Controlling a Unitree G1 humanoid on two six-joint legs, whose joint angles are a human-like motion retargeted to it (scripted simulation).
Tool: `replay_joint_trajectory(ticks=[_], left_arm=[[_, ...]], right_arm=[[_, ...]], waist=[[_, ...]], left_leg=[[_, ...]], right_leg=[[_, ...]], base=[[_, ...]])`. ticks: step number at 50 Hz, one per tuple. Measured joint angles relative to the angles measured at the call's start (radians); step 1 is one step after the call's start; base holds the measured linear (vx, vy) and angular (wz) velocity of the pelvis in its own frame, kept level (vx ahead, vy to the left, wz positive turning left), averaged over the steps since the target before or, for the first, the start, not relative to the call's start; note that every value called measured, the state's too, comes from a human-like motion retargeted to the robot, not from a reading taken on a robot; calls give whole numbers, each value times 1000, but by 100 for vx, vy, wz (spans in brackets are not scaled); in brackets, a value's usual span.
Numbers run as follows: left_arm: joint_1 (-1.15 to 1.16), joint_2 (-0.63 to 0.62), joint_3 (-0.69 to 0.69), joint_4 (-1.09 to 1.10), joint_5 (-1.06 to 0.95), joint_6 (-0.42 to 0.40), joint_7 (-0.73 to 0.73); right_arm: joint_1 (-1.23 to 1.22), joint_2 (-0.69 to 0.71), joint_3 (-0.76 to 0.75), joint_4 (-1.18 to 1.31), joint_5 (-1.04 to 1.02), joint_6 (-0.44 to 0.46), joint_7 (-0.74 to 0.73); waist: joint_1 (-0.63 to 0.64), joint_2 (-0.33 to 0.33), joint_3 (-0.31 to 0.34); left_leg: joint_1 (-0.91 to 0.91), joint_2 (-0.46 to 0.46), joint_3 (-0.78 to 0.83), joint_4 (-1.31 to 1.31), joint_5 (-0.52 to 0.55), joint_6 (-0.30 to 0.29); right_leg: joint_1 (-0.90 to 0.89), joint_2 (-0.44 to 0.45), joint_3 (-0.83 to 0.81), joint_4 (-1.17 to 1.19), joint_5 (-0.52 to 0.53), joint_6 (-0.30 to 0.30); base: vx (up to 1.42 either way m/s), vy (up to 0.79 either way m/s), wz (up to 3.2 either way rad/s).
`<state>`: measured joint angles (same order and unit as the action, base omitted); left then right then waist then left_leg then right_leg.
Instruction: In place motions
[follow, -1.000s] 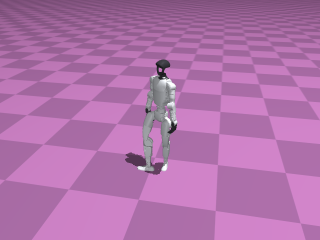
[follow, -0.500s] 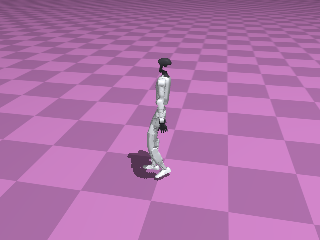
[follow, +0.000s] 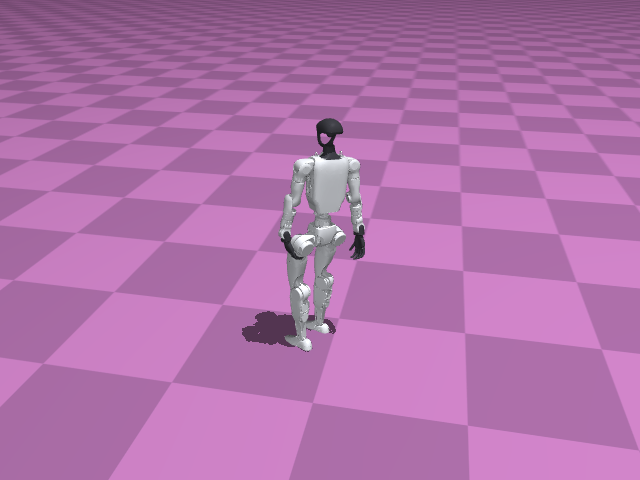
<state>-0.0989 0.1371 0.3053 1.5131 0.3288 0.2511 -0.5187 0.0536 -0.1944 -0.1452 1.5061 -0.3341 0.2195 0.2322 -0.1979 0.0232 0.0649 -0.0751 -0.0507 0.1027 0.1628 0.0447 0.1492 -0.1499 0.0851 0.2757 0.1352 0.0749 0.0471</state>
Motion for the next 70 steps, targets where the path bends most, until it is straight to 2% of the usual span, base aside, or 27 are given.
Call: replay_joint_trajectory(ticks=[3, 5, 7, 12, 18, 21, 22, 23, 25, 31, 35, 38, 40, 45, 47, 50, 52, 58, 64, 70], left_arm=[[-28, 11, -15, 13, 0, 3, -4], [-31, 20, -14, 19, 6, 7, -14], [-24, 27, 0, 21, 9, 11, -16], [10, 27, 34, 34, 0, 15, 9], [74, 0, 61, 77, 0, 17, 21], [89, -17, 68, 104, -9, 19, 32], [94, -22, 69, 111, -9, 19, 33], [99, -27, 70, 113, -7, 19, 34], [115, -31, 73, 113, -2, 15, 37], [149, -35, 72, 94, -8, 32, 122], [153, -28, 59, 101, -16, 44, 165], [140, -26, 41, 96, 1, 52, 171], [129, -26, 28, 84, 5, 42, 163], [118, -37, 16, 38, 20, 7, 115], [119, -40, 14, 27, 19, -3, 108], [124, -41, 17, 31, 14, -12, 99], [120, -35, 23, 44, 13, -8, 91], [112, -19, 12, 76, 10, 1, 91], [117, -21, 16, 97, 6, 2, 84], [121, -16, 23, 127, -4, 5, 93]], right_arm=[[9, 19, 1, -3, 38, -29, 22], [8, 29, 17, -4, 32, -27, 34], [-2, 41, 38, -6, 9, -25, 19], [-17, 54, 95, -17, -5, -41, -4], [5, 52, 94, -11, -22, -44, -26], [14, 47, 84, 9, -8, -41, -35], [18, 45, 81, 16, -3, -40, -35], [23, 44, 79, 23, 2, -38, -35], [35, 43, 79, 41, 9, -34, -32], [33, 52, 71, 65, -41, -5, 11], [33, 52, 105, 23, -77, -12, 18], [24, 51, 105, 4, -87, -12, 28], [14, 49, 99, -1, -82, -11, 32], [10, 42, 90, -13, -54, -19, 41], [11, 40, 87, -7, -47, -21, 52], [10, 41, 90, 7, -50, -12, 65], [5, 52, 90, 13, -46, -8, 60], [17, 76, 103, 16, -33, -35, 72], [22, 84, 136, 39, -82, -42, 54], [30, 105, 108, 30, 44, -141, 138]], waist=[[14, -30, -4], [25, -37, -10], [14, -35, -2], [37, -15, 19], [63, 30, -23], [53, 52, -35], [49, 54, -37], [47, 48, -41], [46, 31, -45], [90, 9, -62], [52, -4, -66], [40, -20, -61], [43, -21, -54], [59, 5, -55], [68, 8, -65], [62, 20, -89], [54, 23, -91], [35, 12, -104], [55, 5, -124], [48, -15, -122]], left_leg=[[17, -13, 77, -16, -33, 3], [18, -9, 125, -16, -57, 9], [25, 5, 168, -14, -79, 19], [75, 59, 303, -51, -108, 8], [97, 115, 393, -84, -132, -29], [96, 138, 398, -77, -152, -38], [97, 139, 397, -73, -159, -41], [99, 131, 395, -70, -166, -43], [114, 116, 398, -67, -176, -52], [129, 137, 455, -60, -171, -77], [100, 157, 468, 2, -165, -45], [72, 146, 444, 64, -203, -7], [54, 136, 399, 100, -218, -24], [25, 68, 226, 73, -172, -77], [36, 49, 227, 33, -151, -27], [62, 57, 242, -19, -167, -38], [71, 60, 218, -51, -149, -66], [119, 56, 250, -122, -144, -85], [129, 42, 235, -140, -161, -75], [134, 25, 209, -133, -183, -53]], right_leg=[[-32, -45, -28, -20, -21, 149], [-59, -47, 0, -23, -36, 194], [-85, -66, -101, -14, -68, 176], [-97, -98, -353, 39, -166, 54], [-63, -122, -494, 123, -220, -106], [-14, -131, -539, 113, -210, -189], [6, -135, -542, 93, -198, -193], [31, -144, -539, 59, -193, -155], [72, -151, -559, -20, -159, -127], [76, -141, -499, -70, -128, -122], [82, -153, -498, -83, -120, -118], [89, -171, -508, -89, -111, -121], [98, -171, -514, -96, -105, -123], [114, -137, -529, -125, -90, -131], [120, -132, -531, -132, -88, -129], [118, -114, -533, -130, -89, -133], [122, -103, -536, -127, -91, -137], [147, -97, -571, -131, -95, -141], [149, -100, -570, -125, -90, -134], [160, -110, -577, -115, -87, -129]], base=[[-9, 8, -168], [-11, 7, -201], [-18, 3, -185], [-19, 1, -196], [-6, -9, -129], [-5, -18, -42], [-2, -19, -15], [-2, -24, -13], [3, -24, -19], [-5, -26, -29], [-2, -22, 11], [-7, -10, 21], [-2, -3, 7], [1, 1, -1], [11, 5, -4], [15, 5, -1], [4, 0, 0], [12, 4, 27], [12, 9, 2], [10, 9, 15]])
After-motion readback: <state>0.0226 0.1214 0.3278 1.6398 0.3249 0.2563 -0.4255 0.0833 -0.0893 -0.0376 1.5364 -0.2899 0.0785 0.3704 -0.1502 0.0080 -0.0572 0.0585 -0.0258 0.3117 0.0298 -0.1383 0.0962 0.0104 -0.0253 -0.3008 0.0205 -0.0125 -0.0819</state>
